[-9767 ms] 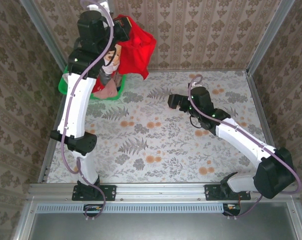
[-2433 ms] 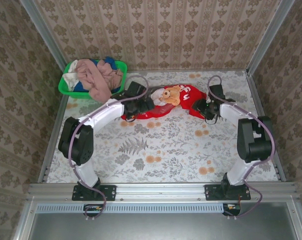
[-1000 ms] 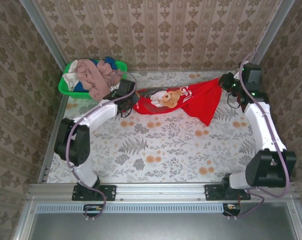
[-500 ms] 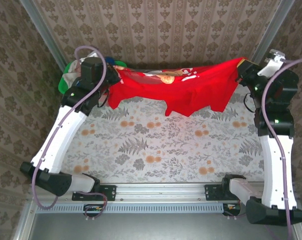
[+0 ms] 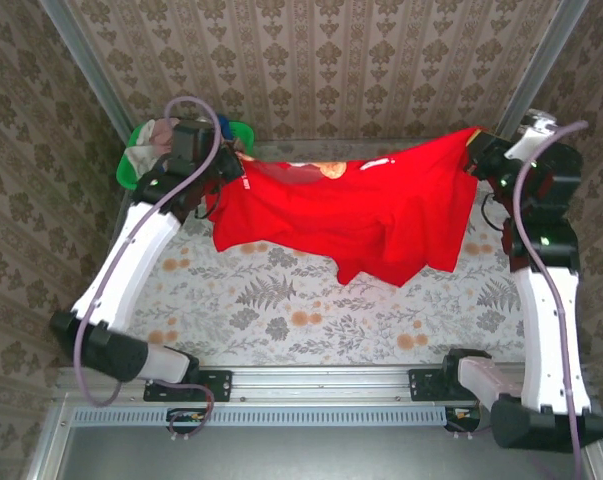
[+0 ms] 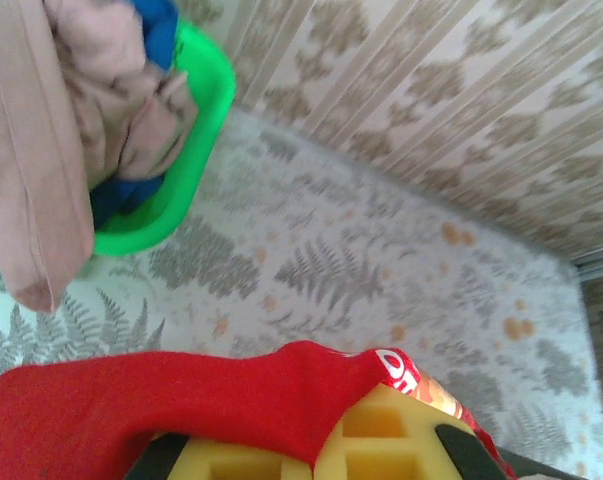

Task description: Fold and stack the t-shirts

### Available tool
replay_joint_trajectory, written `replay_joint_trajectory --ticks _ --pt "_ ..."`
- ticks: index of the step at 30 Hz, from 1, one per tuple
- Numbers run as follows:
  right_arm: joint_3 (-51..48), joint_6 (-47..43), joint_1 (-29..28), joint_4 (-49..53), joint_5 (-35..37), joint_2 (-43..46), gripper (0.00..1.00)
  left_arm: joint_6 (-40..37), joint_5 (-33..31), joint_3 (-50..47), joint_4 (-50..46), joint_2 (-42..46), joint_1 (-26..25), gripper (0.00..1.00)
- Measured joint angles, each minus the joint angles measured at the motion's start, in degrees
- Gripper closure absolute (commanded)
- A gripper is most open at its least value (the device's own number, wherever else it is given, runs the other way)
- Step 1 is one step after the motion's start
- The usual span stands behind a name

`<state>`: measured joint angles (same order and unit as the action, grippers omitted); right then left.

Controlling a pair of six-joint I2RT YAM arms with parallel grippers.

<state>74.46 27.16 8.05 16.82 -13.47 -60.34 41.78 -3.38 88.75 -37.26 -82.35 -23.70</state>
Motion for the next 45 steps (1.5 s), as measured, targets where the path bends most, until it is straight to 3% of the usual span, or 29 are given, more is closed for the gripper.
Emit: replay_joint_trajectory --ticks 1,2,4,5,7,10,14,20,23,26,40,45 --pt "-1.33 0.02 0.0 -0.31 0.0 -2.25 0.98 0.2 0.92 -0.79 0.61 -2.49 0.52 0.87" --pt "-2.8 0.13 0.0 -0.61 0.02 -5.25 0.76 0.22 1.86 -1.29 1.07 -5.25 0.94 0.53" --pt "-4.83 0.39 0.0 -0.92 0.24 -10.82 0.38 0.35 3.41 -1.42 2.19 -10.82 1.44 0.09" --pt "-5.2 0.37 0.02 -0.96 0.35 -14.32 0.28 0.37 4.15 -1.14 2.86 -13.81 1.68 0.0" --pt "-4.9 0.02 0.07 -0.98 0.83 -20.57 0.19 0.39 4.92 0.22 3.34 -19.47 1.84 0.0" --pt "-3.67 -0.94 0.07 0.55 1.6 -27.04 0.17 0.94 4.66 1.33 3.43 -24.24 1.95 0.0" --pt "-4.48 -1.75 0.07 2.05 2.32 -25.73 0.17 4.02 0.74 -2.56 4.96 -20.44 1.64 0.03" --pt "-14.6 -0.81 0.07 2.03 0.92 -13.68 0.17 15.82 -5.09 -22.08 6.62 -3.26 1.46 0.29" --pt "-18.97 0.48 0.04 2.75 -0.66 -9.99 0.17 21.64 -6.14 -28.52 6.91 -0.76 1.22 0.52" --pt "-22.23 1.46 -0.13 3.26 -1.99 -8.83 0.17 26.23 -6.08 -32.76 7.89 -1.81 1.14 0.64" --pt "-24.2 3.1 -1.25 4.63 -3.43 -8.59 0.16 35.71 -4.33 -33.9 13.94 -13.31 2.01 0.57" --pt "-24.2 3.23 -1.25 4.68 -3.41 -8.59 0.16 37.2 -4.33 -33.9 15.72 -15.13 2.49 0.59"
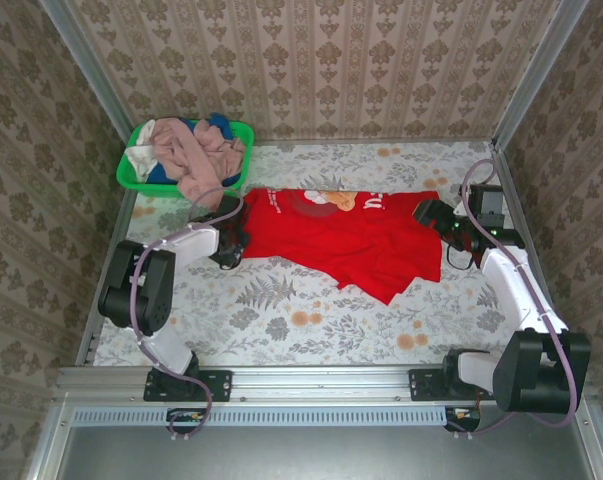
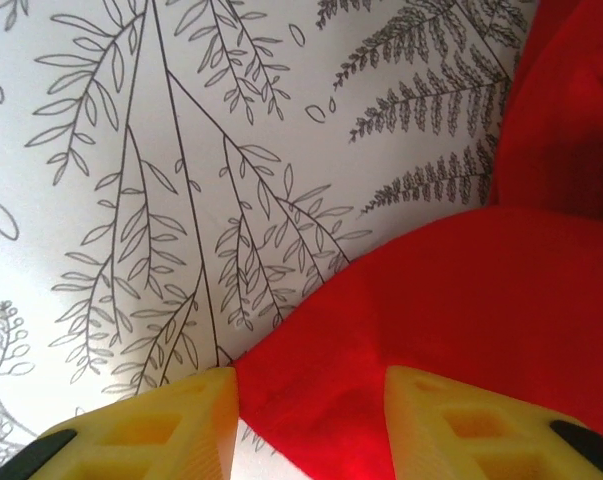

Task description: Fold and stack the t-shirts

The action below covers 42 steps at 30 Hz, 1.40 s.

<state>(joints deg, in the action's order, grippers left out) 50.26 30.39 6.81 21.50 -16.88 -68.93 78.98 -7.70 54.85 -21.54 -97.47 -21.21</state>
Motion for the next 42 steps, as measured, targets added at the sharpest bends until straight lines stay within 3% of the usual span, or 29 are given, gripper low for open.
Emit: replay_joint_trajectory --ticks 4,7,8,12,22,29,32,37,42 --pt "0.0 0.0 0.0 0.94 0.55 0.37 0.16 0.94 0.04 0.0 2.43 -1.22 0.72 0.74" --pt "0.0 -0.11 0.0 2.97 2.14 0.5 0.16 1.6 0.02 -0.02 5.07 -2.43 1.05 0.97" --pt "0.0 -0.2 0.0 3.67 2.71 0.46 0.16 2.01 -0.02 -0.02 6.1 -2.82 1.07 1.0" --pt "0.04 -0.92 0.04 5.84 4.92 -0.74 0.17 2.49 0.35 -0.04 9.53 -3.32 1.07 1.0" --pt "10.93 -6.03 3.28 6.14 7.43 -20.48 0.47 0.5 0.39 -0.87 9.49 -2.03 1.44 1.0" --pt "17.49 -6.69 4.61 5.6 5.99 -32.74 0.51 0.28 0.9 -1.18 9.99 -2.03 1.44 1.0" --pt "19.5 -6.62 4.61 5.57 5.9 -36.15 0.61 0.28 1.05 -1.18 10.03 -2.03 1.44 1.0" --pt "21.16 -6.32 4.7 5.6 5.92 -38.73 1.0 0.28 1.09 -1.2 10.05 -2.03 1.44 1.0" --pt "21.33 -6.47 4.96 5.55 5.9 -36.68 1.0 -0.13 1.11 -1.2 10.03 -1.75 1.64 1.0"
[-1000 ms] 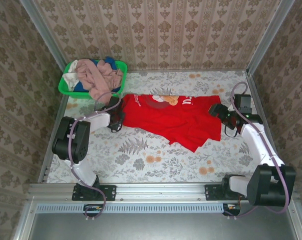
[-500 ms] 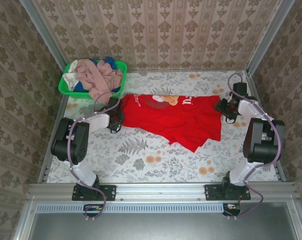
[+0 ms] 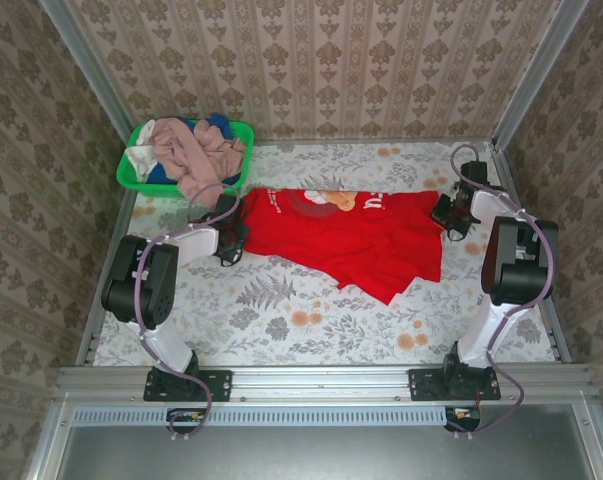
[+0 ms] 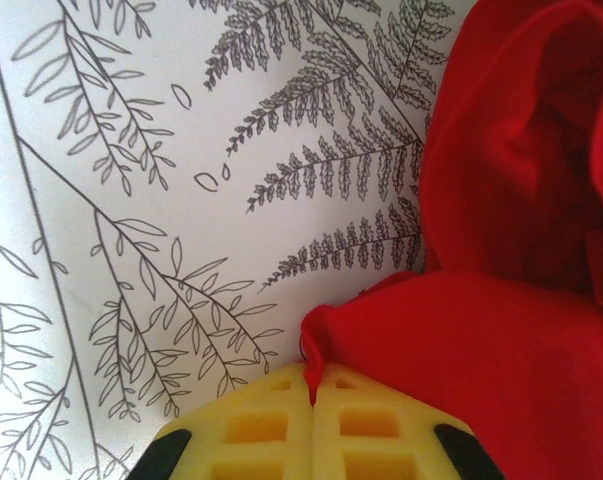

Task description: Fold and stack the t-shirts

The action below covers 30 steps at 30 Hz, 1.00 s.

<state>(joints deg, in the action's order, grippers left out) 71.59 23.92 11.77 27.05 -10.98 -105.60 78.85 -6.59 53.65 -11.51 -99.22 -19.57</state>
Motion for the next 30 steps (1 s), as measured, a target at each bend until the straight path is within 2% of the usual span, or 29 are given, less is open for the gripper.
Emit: replay_joint_trajectory --ticks 1,2,4,7,12,13,19,23,30 --pt "0.0 -0.04 0.04 -0.04 0.0 1.18 1.0 -0.22 -0.04 0.02 0.0 0.28 0.11 1.0" --pt "0.0 -0.07 0.09 -0.04 0.0 2.62 0.87 -0.5 -0.09 0.13 -0.13 0.76 0.26 1.0" --pt "0.0 -0.24 0.22 -0.11 -0.02 5.27 0.53 -1.09 -0.09 0.83 -0.63 1.57 0.59 1.0" --pt "0.0 -0.87 0.72 -0.57 -0.11 7.21 0.5 -1.51 -0.07 2.25 -0.55 2.16 0.94 1.0" --pt "-0.07 -1.31 1.75 -0.7 -0.2 4.61 0.48 -1.55 0.17 2.71 -0.48 2.19 0.96 1.0" --pt "-0.07 -1.29 1.9 -0.7 -0.26 3.58 0.48 -1.64 0.22 2.75 -0.5 2.19 0.92 1.0" --pt "-0.07 -1.31 2.1 -0.66 -2.89 -2.23 0.64 -2.14 0.37 3.15 -0.98 2.19 0.9 1.0" --pt "0.13 -1.55 2.12 0.44 -4.68 -3.78 1.0 -2.19 0.35 3.15 -1.4 2.19 0.87 1.0" --pt "2.03 -1.6 2.58 1.9 -5.18 -0.48 1.0 -2.62 0.28 3.52 -2.05 2.27 0.87 1.0"
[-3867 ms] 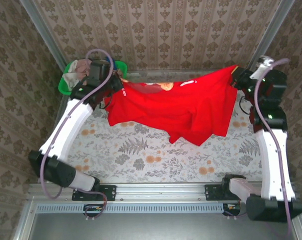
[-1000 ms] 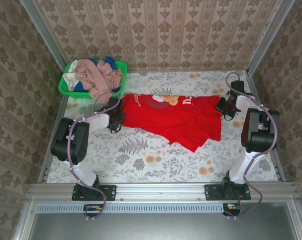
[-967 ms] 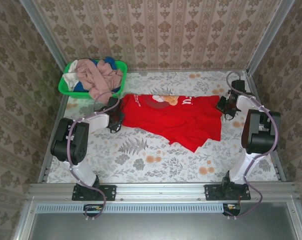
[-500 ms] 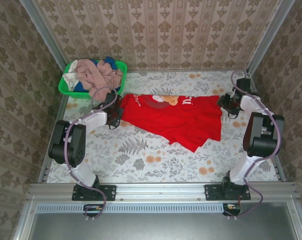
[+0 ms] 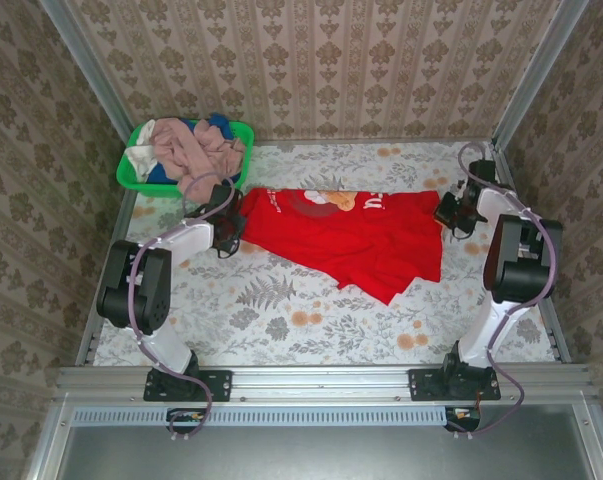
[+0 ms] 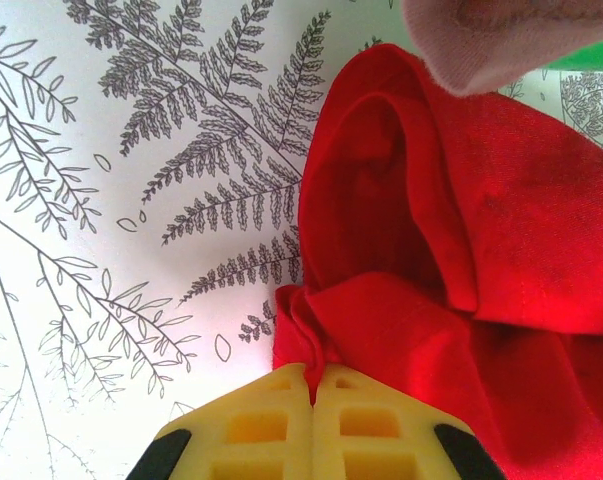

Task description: Fold and stack the t-shirts

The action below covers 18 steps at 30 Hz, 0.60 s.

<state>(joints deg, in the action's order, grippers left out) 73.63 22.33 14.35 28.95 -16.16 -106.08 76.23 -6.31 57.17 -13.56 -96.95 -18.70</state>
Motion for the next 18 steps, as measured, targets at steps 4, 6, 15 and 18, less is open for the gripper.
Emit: replay_joint_trajectory --ticks 4,6,15,18 --pt "1.09 -0.07 0.31 0.44 -0.15 7.37 1.0 -0.5 -0.85 0.61 -1.11 1.7 0.04 1.0" --pt "1.99 -0.07 0.35 0.5 -0.37 11.37 1.0 -0.98 -1.36 1.49 -1.9 3.52 0.07 1.0" --pt "9.88 3.43 2.08 -2.58 -2.84 25.9 1.0 -5.2 -3.85 11.76 -4.81 15.08 1.9 1.0" --pt "14.73 4.57 2.47 -4.74 -3.13 28.89 1.0 -7.74 -4.11 17.4 -6.73 17.66 2.69 1.0"
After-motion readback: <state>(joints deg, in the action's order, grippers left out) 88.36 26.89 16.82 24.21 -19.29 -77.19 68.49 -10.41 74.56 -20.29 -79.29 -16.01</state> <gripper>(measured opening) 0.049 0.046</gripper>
